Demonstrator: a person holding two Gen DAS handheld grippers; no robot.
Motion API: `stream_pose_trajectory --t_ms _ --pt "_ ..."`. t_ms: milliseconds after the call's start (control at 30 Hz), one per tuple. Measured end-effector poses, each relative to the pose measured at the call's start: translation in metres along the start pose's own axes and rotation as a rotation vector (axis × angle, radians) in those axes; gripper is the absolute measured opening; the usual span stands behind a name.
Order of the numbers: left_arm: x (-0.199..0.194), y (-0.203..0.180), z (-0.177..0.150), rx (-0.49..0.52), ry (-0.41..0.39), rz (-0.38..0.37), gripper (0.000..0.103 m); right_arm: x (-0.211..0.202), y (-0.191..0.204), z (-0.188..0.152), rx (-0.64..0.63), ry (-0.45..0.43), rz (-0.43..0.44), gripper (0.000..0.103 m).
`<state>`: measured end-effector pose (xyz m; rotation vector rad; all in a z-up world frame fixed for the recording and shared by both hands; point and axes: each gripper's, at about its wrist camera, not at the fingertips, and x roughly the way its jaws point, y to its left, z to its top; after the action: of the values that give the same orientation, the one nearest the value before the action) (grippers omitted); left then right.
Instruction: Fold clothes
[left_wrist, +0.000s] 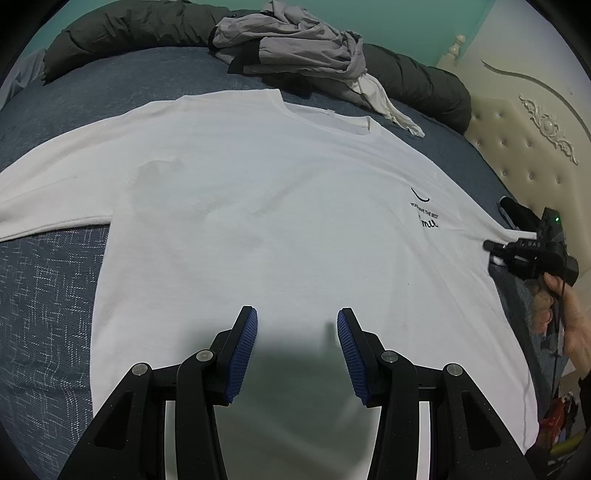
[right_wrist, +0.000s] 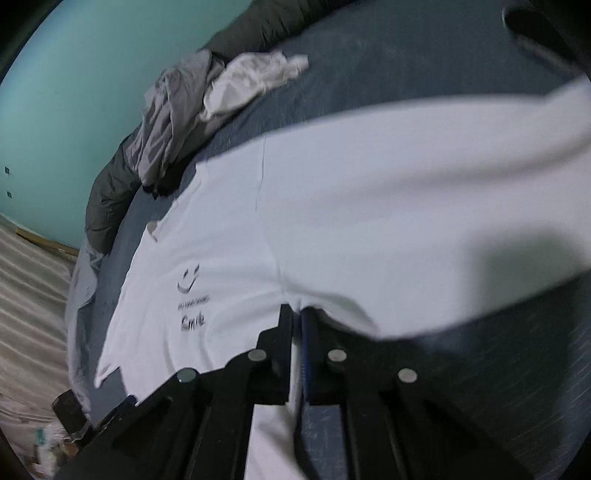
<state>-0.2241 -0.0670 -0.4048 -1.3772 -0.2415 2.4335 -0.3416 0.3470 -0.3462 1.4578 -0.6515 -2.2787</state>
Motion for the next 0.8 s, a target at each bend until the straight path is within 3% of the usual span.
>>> stream_pose_trajectory --t_ms 233,367,567,800 --pt "0.0 -0.002 -0.001 0.006 0.0 0.0 0.049 0.002 0.001 0.033 -0.055 -0.001 -0.09 0.003" --pt "-0.002 0.0 0.0 0.001 -0.001 0.0 0.049 0.017 -0.008 0.026 -0.051 0.068 -0.135 0.004" --pt "-0.004 0.004 0.001 -0.007 -0.006 -0.001 0.049 0.013 -0.025 0.016 -0.061 0.088 -0.117 0.004" --pt "-0.004 0.004 0.003 -0.009 -0.01 0.0 0.049 -0.041 -0.026 0.037 -0.134 -0.007 -0.137 0.009"
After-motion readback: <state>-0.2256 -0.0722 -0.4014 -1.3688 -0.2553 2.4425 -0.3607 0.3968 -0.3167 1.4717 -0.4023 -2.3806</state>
